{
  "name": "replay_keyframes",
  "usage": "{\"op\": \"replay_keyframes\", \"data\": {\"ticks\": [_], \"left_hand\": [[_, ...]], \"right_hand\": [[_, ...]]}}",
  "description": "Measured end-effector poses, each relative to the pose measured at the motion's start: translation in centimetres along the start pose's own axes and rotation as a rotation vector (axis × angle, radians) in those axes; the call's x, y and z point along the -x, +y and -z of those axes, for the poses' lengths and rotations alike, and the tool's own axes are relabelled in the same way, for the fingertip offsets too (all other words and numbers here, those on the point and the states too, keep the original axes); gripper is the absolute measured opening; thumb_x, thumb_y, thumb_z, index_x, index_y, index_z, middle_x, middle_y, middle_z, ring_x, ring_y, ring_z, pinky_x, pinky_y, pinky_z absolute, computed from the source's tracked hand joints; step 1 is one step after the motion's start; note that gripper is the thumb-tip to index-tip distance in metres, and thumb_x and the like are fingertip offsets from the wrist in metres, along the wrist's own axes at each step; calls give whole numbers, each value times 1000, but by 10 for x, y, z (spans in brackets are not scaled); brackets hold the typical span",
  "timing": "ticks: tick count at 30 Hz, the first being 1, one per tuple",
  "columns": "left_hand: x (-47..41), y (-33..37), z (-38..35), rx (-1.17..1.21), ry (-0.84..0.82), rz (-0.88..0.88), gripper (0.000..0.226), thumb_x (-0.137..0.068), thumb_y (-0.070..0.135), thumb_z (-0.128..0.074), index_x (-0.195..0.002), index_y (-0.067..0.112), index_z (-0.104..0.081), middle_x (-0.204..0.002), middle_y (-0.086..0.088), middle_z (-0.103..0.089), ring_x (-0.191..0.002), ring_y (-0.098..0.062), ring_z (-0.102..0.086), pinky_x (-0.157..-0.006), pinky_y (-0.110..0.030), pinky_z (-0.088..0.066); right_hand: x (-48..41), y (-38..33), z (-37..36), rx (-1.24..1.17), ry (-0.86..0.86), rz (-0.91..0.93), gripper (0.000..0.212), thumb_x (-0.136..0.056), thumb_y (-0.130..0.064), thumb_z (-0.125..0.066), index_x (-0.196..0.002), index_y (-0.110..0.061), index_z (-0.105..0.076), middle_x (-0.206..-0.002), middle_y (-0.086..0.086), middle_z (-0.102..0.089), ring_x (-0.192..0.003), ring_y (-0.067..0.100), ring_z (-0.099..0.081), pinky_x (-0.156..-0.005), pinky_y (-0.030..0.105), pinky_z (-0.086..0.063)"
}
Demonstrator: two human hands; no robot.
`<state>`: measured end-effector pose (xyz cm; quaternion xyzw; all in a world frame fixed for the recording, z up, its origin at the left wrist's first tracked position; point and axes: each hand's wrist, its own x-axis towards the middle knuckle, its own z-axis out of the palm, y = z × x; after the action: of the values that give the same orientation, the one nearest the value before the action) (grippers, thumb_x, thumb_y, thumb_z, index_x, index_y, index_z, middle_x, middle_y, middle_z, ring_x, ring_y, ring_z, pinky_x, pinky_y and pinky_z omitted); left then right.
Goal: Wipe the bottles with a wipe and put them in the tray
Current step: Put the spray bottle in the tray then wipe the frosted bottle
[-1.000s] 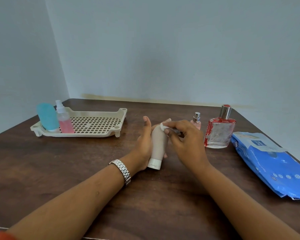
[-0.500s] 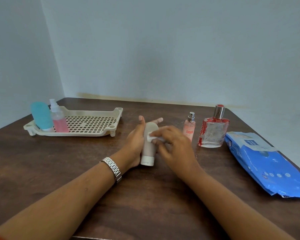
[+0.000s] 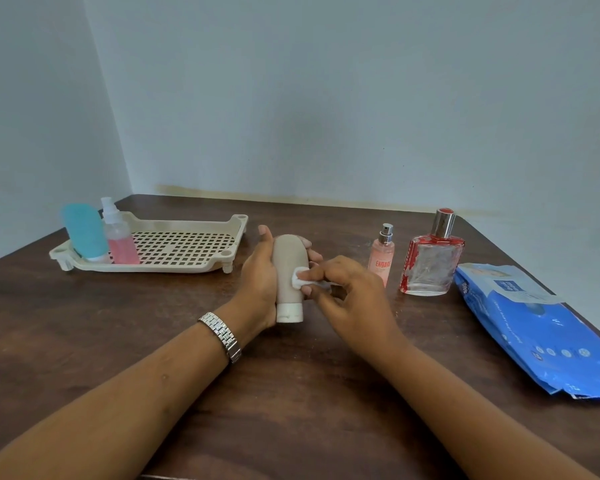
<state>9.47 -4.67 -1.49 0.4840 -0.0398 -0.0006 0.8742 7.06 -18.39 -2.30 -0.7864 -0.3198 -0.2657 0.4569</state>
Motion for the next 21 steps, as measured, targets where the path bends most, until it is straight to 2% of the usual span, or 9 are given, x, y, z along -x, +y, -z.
{"op": "replay_keyframes", "data": {"ticks": [4,8,12,15,17,19,21], "left_hand": [[-2,-1,1,73,-15,0,71,-94,64,-27,-75,6,-63,-71,-14,-62,-64,-23,-62,-62,-31,-53],[-2,-4,-2,91,-54,3,76,-93,66,-25,-68,8,-67,-71,-14,-61,-64,-23,-61,-65,-31,-53],[6,-4,-9,-73,-62,-15,78,-86,72,-23,-87,7,-65,-81,-14,-65,-75,-24,-64,-70,-36,-53],[17,-7,-18,-221,-208,-40,88,-74,79,-16,-98,9,-63,-82,-11,-68,-73,-24,-63,-64,-33,-50],[21,-13,-23,-306,-299,-62,99,-64,88,-17,-106,11,-62,-82,-9,-69,-66,-21,-62,-54,-29,-49],[20,-18,-24,-346,-340,-90,107,-53,96,-26,-113,13,-60,-84,-7,-68,-65,-21,-61,-51,-28,-49],[20,-18,-24,-339,-325,-95,105,-48,98,-33,-113,20,-59,-89,-7,-67,-77,-23,-62,-60,-30,-50]], "right_hand": [[2,-5,3,140,-147,128,21,-79,-9,-69,-97,-20,-73,-90,-8,-63,-88,6,-56,-79,22,-49],[4,-12,4,207,-250,282,19,-83,-13,-64,-99,-20,-72,-88,-4,-61,-85,10,-51,-75,20,-44],[-2,-11,7,202,-78,211,17,-83,-11,-64,-97,-18,-70,-94,-6,-58,-94,12,-52,-81,24,-47],[-10,-9,12,166,114,140,17,-83,-9,-63,-96,-17,-69,-94,-10,-53,-91,8,-53,-78,12,-42],[-14,-8,15,105,217,74,17,-85,-8,-61,-97,-17,-68,-95,-8,-56,-91,2,-53,-75,9,-41],[-13,-8,15,69,253,54,17,-87,-8,-58,-98,-16,-68,-97,-9,-61,-93,-2,-55,-78,10,-43],[-10,-8,12,69,220,92,20,-88,-5,-56,-101,-14,-68,-102,-13,-62,-98,-3,-56,-82,15,-46]]}}
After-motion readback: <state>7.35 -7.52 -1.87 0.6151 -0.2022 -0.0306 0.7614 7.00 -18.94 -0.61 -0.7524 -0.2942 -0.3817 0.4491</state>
